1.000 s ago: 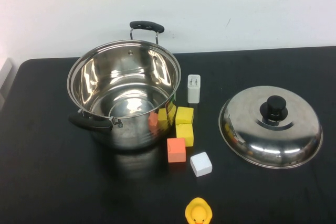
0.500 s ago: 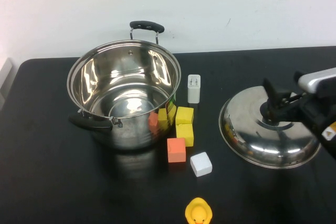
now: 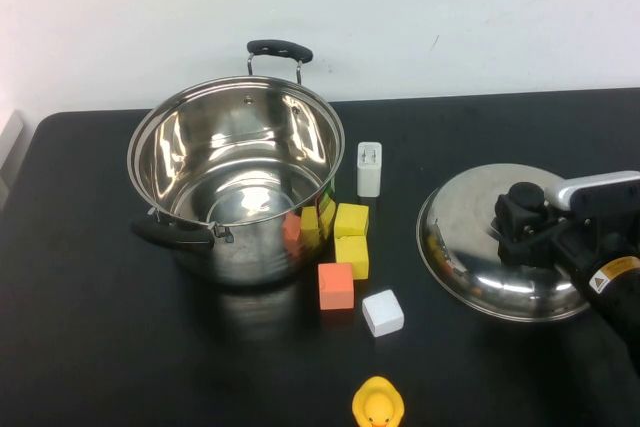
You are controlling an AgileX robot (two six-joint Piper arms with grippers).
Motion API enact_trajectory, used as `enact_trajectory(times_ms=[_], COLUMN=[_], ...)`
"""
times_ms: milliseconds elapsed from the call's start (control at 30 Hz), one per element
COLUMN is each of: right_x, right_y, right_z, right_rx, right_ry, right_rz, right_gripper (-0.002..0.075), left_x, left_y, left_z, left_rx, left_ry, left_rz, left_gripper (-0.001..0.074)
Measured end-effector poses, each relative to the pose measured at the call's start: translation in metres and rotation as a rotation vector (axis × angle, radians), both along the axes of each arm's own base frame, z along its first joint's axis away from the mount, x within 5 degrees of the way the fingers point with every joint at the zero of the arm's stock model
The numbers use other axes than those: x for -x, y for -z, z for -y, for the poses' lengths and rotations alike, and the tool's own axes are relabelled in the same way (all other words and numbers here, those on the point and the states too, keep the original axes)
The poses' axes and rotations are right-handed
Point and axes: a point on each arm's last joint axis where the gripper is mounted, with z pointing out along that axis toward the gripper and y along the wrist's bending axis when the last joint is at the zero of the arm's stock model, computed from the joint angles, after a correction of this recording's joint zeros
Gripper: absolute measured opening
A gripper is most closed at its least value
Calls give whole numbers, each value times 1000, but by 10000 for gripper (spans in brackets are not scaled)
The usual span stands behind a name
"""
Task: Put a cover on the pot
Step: Pick up the pot lid, then place the pot lid on the pot
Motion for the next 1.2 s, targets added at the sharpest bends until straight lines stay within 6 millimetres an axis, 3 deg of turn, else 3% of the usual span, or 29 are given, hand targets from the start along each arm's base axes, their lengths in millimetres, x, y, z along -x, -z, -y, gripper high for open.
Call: enact_trajectory(times_ms=[167, 200, 267, 467, 633, 800, 933, 1000, 1200], right_x=[0, 1, 6, 24, 41, 31, 12, -1, -37], right_y=[-5, -10, -19, -91, -150, -205, -229, -232, -211], right_z=[-1, -1, 1, 1, -19, -56, -94, -116, -181], right_rx=[5, -2, -5, -77, -79, -36, -22, -20, 1], right_ry=[-11, -9, -9, -55, -184, -305, -372, -407, -473], right_rz=[18, 26, 32, 147, 82, 53, 73, 83, 65], right_gripper=[410, 340, 353, 354, 354, 354, 354, 354, 354], left_x=[0, 0, 0, 0, 0, 0, 0, 0, 0], left_y=[0, 0, 0, 0, 0, 0, 0, 0, 0], left_z=[0, 0, 0, 0, 0, 0, 0, 0, 0], left_rx=[0, 0, 0, 0, 0, 0, 0, -5, -5], left_ry=[0, 0, 0, 0, 0, 0, 0, 1, 1], left_rz=[0, 0, 0, 0, 0, 0, 0, 0, 0], left_gripper=[-1, -1, -1, -1, -1, -1, -1, -1, -1])
